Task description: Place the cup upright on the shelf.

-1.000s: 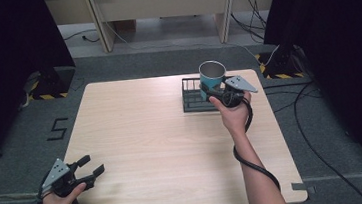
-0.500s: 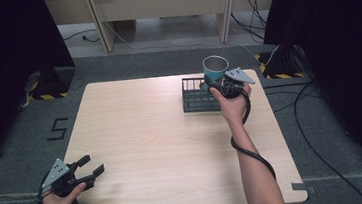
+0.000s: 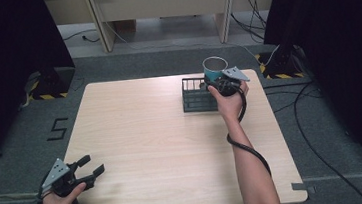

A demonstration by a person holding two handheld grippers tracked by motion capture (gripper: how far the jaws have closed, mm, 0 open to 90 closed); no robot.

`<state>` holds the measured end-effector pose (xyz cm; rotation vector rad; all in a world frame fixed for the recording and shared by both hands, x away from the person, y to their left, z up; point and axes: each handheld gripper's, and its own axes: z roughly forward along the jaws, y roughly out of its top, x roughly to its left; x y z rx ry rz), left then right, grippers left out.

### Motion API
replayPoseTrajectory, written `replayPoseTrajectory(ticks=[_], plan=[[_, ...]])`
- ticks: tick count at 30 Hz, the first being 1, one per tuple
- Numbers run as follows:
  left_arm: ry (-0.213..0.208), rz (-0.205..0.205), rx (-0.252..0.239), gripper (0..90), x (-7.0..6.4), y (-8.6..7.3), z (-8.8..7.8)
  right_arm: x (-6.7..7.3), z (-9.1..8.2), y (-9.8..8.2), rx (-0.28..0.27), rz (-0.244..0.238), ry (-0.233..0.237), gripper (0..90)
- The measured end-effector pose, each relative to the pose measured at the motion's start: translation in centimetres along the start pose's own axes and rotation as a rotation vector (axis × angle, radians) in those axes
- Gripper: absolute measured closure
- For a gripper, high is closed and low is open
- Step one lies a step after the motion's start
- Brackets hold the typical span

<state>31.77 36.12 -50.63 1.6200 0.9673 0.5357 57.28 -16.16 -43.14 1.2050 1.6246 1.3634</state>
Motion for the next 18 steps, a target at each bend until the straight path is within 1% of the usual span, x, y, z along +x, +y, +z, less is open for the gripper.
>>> replayPoseTrajectory(ticks=[2,5,10,18], plan=[[0.000,0.000,0.000,24.0,0.0,0.0,0.0,0.1,0.3,-0.1,0.010,-0.006,-0.004,18.0],[-0.001,-0.001,-0.001,24.0,0.0,0.0,0.0,0.2,0.6,-0.3,0.023,0.004,-0.011,18.0],[-0.002,-0.001,-0.001,24.0,0.0,0.0,0.0,0.3,0.9,-0.7,0.038,0.003,-0.019,18.0],[-0.002,-0.001,-0.001,24.0,0.0,0.0,0.0,0.2,1.2,-1.1,0.063,0.003,-0.029,18.0]])
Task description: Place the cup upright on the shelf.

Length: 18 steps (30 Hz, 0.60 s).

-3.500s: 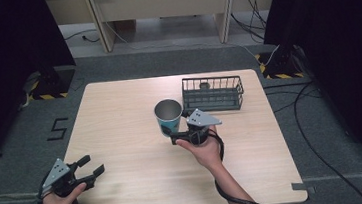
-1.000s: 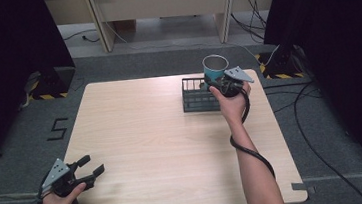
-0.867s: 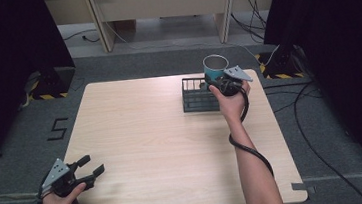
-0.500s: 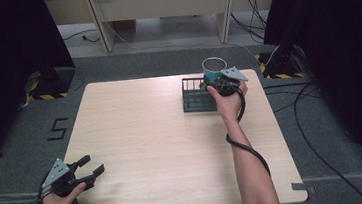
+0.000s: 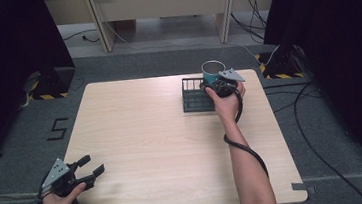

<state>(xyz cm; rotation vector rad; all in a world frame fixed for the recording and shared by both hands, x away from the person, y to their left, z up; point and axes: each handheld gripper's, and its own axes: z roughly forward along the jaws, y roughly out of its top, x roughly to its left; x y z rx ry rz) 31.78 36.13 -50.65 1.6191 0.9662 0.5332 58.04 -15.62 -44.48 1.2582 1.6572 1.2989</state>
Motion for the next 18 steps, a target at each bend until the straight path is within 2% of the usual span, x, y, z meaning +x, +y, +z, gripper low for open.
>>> replayPoseTrajectory(ticks=[18], plan=[[0.000,0.001,0.002,24.0,-0.02,0.00,0.00,0.04,0.31,-0.66,0.056,-0.010,-0.009,17.3]])
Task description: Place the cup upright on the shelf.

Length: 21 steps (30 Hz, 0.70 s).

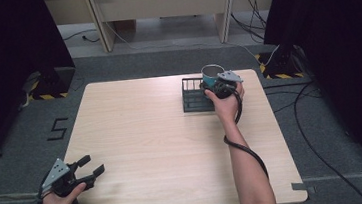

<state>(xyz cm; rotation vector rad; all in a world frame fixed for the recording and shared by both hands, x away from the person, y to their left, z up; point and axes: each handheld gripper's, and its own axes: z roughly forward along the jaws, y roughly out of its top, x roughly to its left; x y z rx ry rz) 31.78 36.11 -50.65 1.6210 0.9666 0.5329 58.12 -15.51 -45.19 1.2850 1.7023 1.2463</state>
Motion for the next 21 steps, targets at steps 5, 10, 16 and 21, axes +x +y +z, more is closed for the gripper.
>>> replayPoseTrajectory(ticks=[5,10,16,21], plan=[[-0.001,-0.001,-0.001,24.0,0.0,0.0,0.0,0.1,-0.1,0.0,0.007,-0.004,-0.001,17.0],[-0.001,0.000,0.001,24.0,0.0,0.0,0.0,0.2,-0.3,-0.1,0.011,-0.002,-0.007,15.7],[-0.002,0.002,0.003,24.0,0.0,0.0,0.0,0.5,-0.9,-0.2,0.002,0.009,-0.020,15.7],[-0.001,-0.001,0.001,24.0,0.0,0.0,0.0,0.4,-1.4,-0.3,-0.002,0.015,-0.013,15.7]])
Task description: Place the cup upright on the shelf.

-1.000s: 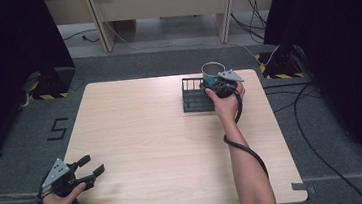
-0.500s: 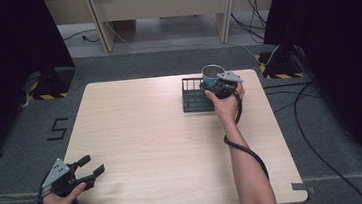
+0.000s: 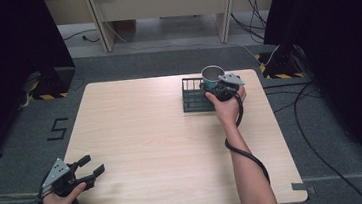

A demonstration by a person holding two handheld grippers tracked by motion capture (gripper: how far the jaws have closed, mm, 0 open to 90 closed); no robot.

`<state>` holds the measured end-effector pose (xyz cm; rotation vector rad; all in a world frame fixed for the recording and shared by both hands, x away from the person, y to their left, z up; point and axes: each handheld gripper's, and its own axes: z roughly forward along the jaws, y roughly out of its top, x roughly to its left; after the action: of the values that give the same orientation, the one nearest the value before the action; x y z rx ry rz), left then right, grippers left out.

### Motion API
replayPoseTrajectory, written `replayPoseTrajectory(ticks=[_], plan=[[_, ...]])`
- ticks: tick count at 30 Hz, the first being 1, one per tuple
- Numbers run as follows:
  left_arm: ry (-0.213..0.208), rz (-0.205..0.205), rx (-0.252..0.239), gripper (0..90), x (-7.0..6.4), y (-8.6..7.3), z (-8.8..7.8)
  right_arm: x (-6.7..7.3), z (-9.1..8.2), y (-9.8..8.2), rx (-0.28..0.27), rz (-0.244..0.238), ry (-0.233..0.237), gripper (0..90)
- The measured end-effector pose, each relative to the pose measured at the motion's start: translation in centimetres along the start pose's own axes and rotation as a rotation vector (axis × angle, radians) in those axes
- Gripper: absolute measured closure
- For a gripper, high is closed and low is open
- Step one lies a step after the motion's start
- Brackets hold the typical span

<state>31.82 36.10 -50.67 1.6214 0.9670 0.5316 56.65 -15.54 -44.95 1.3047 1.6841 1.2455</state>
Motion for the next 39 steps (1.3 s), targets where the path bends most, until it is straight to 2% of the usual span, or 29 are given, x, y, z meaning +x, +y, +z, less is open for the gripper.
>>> replayPoseTrajectory(ticks=[15,17,39], plan=[[0.003,0.001,0.000,24.0,0.0,0.0,0.0,0.6,-2.2,-0.1,-0.001,-0.001,0.015,15.7],[0.003,0.002,0.001,24.0,0.0,0.0,0.0,0.6,-2.6,-0.1,-0.004,-0.012,0.019,15.8],[0.009,0.000,-0.002,23.9,0.0,0.0,0.0,0.6,-6.3,-1.0,-0.005,-0.009,0.063,16.9]])
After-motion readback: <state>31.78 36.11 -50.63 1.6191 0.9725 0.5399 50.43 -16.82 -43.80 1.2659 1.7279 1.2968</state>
